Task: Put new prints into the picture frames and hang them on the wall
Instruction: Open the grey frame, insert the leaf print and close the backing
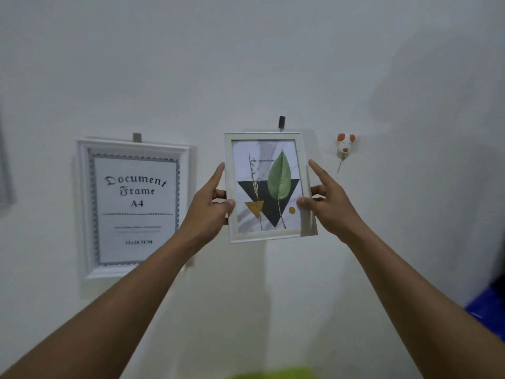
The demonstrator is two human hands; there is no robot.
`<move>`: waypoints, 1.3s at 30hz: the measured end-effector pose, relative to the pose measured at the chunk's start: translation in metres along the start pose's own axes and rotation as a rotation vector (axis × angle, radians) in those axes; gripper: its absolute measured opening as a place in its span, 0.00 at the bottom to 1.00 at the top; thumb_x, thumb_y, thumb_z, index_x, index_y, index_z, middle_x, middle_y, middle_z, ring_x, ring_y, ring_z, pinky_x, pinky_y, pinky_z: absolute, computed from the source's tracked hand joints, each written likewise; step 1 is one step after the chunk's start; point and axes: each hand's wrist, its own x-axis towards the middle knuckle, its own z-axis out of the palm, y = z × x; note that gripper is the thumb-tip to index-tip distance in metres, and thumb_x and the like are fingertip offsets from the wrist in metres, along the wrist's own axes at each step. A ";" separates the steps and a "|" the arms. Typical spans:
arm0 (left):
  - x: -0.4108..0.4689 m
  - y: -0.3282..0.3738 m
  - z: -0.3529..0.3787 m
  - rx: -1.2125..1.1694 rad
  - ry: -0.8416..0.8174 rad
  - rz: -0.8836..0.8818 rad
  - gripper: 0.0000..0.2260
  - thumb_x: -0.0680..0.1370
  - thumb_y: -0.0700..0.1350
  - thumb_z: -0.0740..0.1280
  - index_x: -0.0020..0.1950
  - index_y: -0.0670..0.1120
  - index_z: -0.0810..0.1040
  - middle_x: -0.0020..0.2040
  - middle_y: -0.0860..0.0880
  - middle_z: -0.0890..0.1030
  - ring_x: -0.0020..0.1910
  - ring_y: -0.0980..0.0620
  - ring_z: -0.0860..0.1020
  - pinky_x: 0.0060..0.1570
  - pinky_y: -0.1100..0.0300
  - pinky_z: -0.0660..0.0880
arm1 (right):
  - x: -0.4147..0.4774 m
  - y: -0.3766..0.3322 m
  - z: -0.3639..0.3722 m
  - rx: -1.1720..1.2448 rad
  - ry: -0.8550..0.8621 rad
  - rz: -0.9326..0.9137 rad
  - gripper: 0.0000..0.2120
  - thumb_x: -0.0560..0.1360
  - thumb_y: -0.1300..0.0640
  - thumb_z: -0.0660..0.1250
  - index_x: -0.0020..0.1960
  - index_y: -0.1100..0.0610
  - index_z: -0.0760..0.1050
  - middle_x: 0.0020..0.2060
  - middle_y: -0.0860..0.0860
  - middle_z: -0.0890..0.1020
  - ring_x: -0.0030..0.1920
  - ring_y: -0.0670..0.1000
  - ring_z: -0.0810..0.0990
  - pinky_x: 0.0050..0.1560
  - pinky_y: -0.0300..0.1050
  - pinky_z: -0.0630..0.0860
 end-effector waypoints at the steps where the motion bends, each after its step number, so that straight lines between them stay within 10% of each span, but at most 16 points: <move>1: -0.013 0.000 -0.010 -0.035 -0.010 -0.020 0.33 0.80 0.37 0.64 0.76 0.66 0.58 0.47 0.48 0.75 0.45 0.49 0.77 0.42 0.58 0.80 | -0.015 -0.007 0.006 0.000 -0.016 0.015 0.37 0.77 0.61 0.71 0.77 0.38 0.59 0.49 0.52 0.78 0.47 0.50 0.80 0.40 0.35 0.77; 5: -0.075 -0.009 -0.057 -0.198 -0.042 -0.134 0.32 0.79 0.35 0.63 0.74 0.66 0.62 0.33 0.56 0.72 0.41 0.53 0.75 0.40 0.61 0.76 | -0.079 -0.036 0.042 0.032 -0.068 0.091 0.35 0.76 0.61 0.71 0.76 0.40 0.62 0.50 0.49 0.78 0.48 0.48 0.79 0.42 0.36 0.77; 21: -0.354 -0.120 -0.230 -0.175 0.071 -0.699 0.15 0.80 0.44 0.67 0.64 0.58 0.77 0.48 0.47 0.86 0.49 0.45 0.84 0.52 0.46 0.80 | -0.344 -0.043 0.265 0.193 -0.239 0.539 0.34 0.75 0.63 0.71 0.75 0.41 0.65 0.50 0.57 0.77 0.40 0.48 0.79 0.40 0.43 0.80; 28: -0.414 -0.173 -0.246 -0.330 -0.013 -0.961 0.31 0.78 0.30 0.63 0.72 0.60 0.68 0.59 0.51 0.83 0.55 0.48 0.82 0.56 0.49 0.78 | -0.401 0.009 0.337 0.214 -0.288 0.740 0.36 0.74 0.64 0.72 0.76 0.44 0.65 0.55 0.63 0.80 0.48 0.59 0.82 0.53 0.56 0.80; 33: -0.445 -0.208 -0.260 -0.278 -0.061 -1.025 0.37 0.74 0.26 0.64 0.75 0.59 0.65 0.67 0.49 0.78 0.62 0.46 0.78 0.62 0.45 0.74 | -0.433 0.044 0.382 0.245 -0.346 0.862 0.34 0.74 0.65 0.73 0.75 0.45 0.66 0.49 0.60 0.82 0.45 0.54 0.82 0.43 0.45 0.79; 39: -0.461 -0.219 -0.265 -0.201 0.017 -0.992 0.31 0.75 0.28 0.65 0.73 0.52 0.68 0.53 0.46 0.85 0.48 0.48 0.84 0.38 0.58 0.79 | -0.458 0.056 0.426 0.214 -0.430 0.950 0.26 0.77 0.60 0.71 0.73 0.53 0.71 0.63 0.53 0.79 0.57 0.52 0.80 0.54 0.45 0.78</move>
